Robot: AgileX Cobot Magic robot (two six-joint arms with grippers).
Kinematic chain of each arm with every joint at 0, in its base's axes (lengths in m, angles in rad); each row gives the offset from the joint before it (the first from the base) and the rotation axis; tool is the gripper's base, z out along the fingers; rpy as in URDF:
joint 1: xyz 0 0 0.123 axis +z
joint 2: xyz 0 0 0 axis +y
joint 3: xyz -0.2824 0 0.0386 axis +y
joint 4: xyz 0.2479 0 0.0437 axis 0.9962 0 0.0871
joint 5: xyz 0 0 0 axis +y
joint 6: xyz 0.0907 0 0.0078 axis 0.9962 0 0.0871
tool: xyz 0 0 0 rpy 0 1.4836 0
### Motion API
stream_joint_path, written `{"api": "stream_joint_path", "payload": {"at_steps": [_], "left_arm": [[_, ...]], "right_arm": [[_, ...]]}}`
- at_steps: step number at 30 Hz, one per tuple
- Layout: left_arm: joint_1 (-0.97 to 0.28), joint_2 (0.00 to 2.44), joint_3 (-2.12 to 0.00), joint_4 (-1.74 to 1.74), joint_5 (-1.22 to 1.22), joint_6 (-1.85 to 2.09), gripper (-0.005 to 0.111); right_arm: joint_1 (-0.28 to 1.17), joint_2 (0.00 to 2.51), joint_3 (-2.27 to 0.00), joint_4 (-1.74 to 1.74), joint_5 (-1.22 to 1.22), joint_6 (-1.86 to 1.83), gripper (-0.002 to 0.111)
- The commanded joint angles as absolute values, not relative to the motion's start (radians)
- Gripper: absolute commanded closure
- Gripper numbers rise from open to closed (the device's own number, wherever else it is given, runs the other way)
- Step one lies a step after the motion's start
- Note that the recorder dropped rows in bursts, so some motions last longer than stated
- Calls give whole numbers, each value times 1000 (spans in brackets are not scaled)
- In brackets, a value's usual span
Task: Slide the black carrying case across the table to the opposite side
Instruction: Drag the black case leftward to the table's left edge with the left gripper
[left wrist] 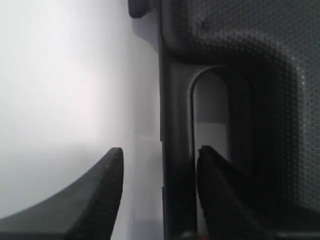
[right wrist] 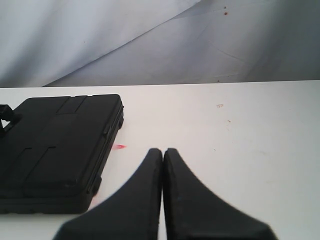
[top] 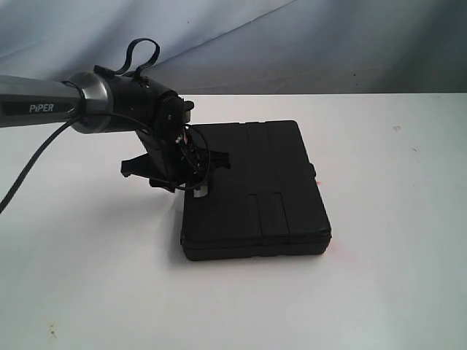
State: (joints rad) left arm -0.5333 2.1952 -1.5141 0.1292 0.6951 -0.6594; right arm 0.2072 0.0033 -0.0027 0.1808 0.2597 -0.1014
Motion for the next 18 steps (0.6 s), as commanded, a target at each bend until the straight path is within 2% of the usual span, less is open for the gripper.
{"api": "stream_joint_path", "payload": {"at_steps": [1, 3, 11, 18], "left_arm": [[-537, 2192, -1518, 125, 674, -653, 63], [-537, 2192, -1518, 125, 674, -653, 69], [-537, 2192, -1518, 125, 684, -642, 107], [-537, 2192, -1515, 132, 700, -514, 107]], "right_arm": [[198, 0, 0, 188, 258, -99, 108], [198, 0, 0, 188, 258, -99, 108], [198, 0, 0, 188, 258, -99, 108], [198, 0, 0, 188, 258, -99, 108]]}}
